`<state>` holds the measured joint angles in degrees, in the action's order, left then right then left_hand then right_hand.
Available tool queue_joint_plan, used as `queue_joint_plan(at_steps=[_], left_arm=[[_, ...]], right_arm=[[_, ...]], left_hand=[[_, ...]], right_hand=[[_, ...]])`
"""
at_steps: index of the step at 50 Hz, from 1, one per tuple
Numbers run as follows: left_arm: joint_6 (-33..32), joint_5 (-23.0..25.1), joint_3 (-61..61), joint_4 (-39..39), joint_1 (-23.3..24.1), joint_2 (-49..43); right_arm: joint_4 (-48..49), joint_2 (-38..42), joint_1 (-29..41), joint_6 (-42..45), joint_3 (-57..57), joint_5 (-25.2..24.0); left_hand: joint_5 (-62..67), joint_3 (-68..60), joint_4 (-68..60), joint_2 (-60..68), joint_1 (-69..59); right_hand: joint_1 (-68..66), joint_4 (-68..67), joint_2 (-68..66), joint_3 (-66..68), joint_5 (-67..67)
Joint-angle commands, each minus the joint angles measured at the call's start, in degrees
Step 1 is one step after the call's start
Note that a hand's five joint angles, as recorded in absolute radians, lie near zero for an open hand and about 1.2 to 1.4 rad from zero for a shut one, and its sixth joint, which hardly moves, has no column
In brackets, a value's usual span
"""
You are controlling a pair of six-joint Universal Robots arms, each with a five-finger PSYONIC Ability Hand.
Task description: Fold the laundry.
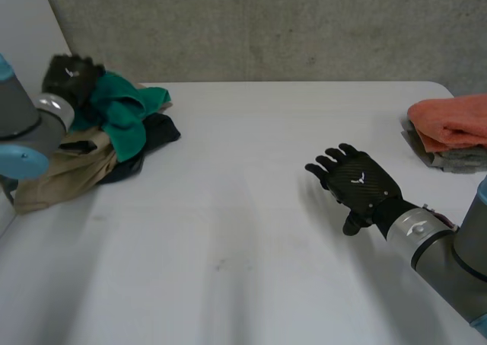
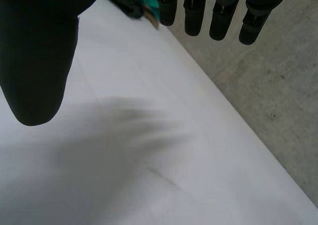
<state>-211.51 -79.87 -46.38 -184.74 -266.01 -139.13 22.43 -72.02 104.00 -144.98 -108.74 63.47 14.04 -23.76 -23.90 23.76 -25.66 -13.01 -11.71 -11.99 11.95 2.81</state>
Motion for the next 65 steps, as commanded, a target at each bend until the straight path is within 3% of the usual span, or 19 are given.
queue_joint_plan(at_steps=[1,5,13,18,22,25,27,30,36,41,46,52,55,56,57,60,65], left_arm=[[-2.2,0.5,1.7,1.0,0.9,-3.2],[1.6,0.3,0.2,0.6,3.8,3.0],[15.8,0.0,-6.6,-0.5,12.4,16.3],[24.6,1.6,-14.9,-1.1,23.8,21.5],[25.8,1.0,-17.6,-3.8,28.2,20.8],[24.7,-0.8,-17.6,-6.8,27.6,18.5],[21.8,-2.7,-16.9,-8.9,26.3,16.7],[14.7,-3.8,-14.7,-9.7,21.4,15.9],[4.4,-3.9,-10.4,-8.9,11.3,11.6],[3.6,-2.1,-1.1,-1.0,4.0,4.1],[3.7,3.1,9.4,8.9,1.2,-4.6],[3.6,4.1,17.4,10.6,-0.6,-11.8],[3.8,4.2,18.8,10.6,-0.7,-12.8],[3.9,4.1,18.7,10.5,-0.7,-12.8],[4.2,3.8,18.4,10.5,-0.6,-12.4],[5.9,2.7,18.2,10.5,0.4,-11.3],[15.6,0.0,15.0,10.2,4.0,-0.9]], right_arm=[[0.4,-0.6,-0.8,-0.3,0.3,0.6],[0.6,-1.0,-0.9,-0.5,0.3,1.0],[0.9,-3.6,-1.2,-1.1,0.6,6.6],[0.9,-6.6,-3.1,-3.3,1.1,9.6],[0.3,-6.8,-3.6,-5.8,2.0,10.1],[0.2,-6.6,-4.2,-6.7,2.1,9.7],[0.2,-6.6,-5.2,-7.2,2.0,9.3],[0.2,-6.6,-6.5,-7.2,1.6,9.0],[0.2,-6.5,-6.8,-6.8,2.0,8.9],[0.2,-6.2,-6.8,-6.6,2.1,8.9],[0.2,-5.2,-6.7,-6.5,2.1,8.9],[0.2,-4.5,-6.8,-6.4,2.1,9.1],[0.2,-4.4,-6.9,-6.4,2.1,9.1],[0.2,-4.4,-6.9,-6.3,2.1,9.1],[0.3,-4.3,-7.0,-6.3,2.1,9.2],[0.4,-4.3,-7.0,-6.3,2.1,9.4],[0.5,-4.3,-6.9,-6.3,2.1,9.7]], left_hand=[[55.9,-56.2,-56.1,56.2,-54.3],[56.0,-56.2,-56.1,56.2,-54.3],[56.0,-56.2,-56.1,56.2,-54.3],[56.0,-56.2,-56.1,56.2,-54.3],[56.0,-56.2,-56.1,56.2,-54.3],[56.0,-56.2,-56.1,56.2,-54.3],[22.7,-22.9,-22.8,22.9,-21.0],[-5.2,4.9,5.0,-4.9,6.8],[-7.9,7.7,7.8,-7.7,9.6],[-7.6,7.3,7.5,-7.3,9.2],[-7.4,7.2,7.3,-7.2,9.1],[-2.7,2.5,2.6,-2.5,4.4],[19.1,-19.3,-19.2,19.3,-17.4],[31.3,-31.6,-31.4,31.6,-29.7],[55.7,-56.0,-55.9,56.0,-54.1],[56.0,-56.2,-56.1,56.2,-54.3],[56.0,-56.2,-56.1,56.2,-54.3]], right_hand=[[3.0,1.7,2.0,-1.9,-2.8],[3.0,1.7,2.0,-1.9,-2.8],[3.0,1.7,2.0,-1.9,-2.8],[3.0,1.7,2.0,-1.9,-2.8],[3.0,1.7,2.0,-1.9,-2.8],[3.0,1.7,2.0,-1.9,-2.8],[3.0,1.7,2.0,-1.9,-2.8],[3.0,1.7,2.0,-1.9,-2.8],[3.0,1.7,2.0,-1.9,-2.8],[3.0,1.7,2.0,-1.9,-2.8],[3.0,1.7,2.0,-1.9,-2.8],[3.0,1.7,2.0,-1.9,-2.8],[3.0,1.7,2.0,-1.9,-2.8],[3.0,1.7,2.0,-1.9,-2.8],[3.0,1.7,2.0,-1.9,-2.8],[3.0,1.7,2.0,-1.9,-2.8],[3.0,1.7,2.0,-1.9,-2.8]])
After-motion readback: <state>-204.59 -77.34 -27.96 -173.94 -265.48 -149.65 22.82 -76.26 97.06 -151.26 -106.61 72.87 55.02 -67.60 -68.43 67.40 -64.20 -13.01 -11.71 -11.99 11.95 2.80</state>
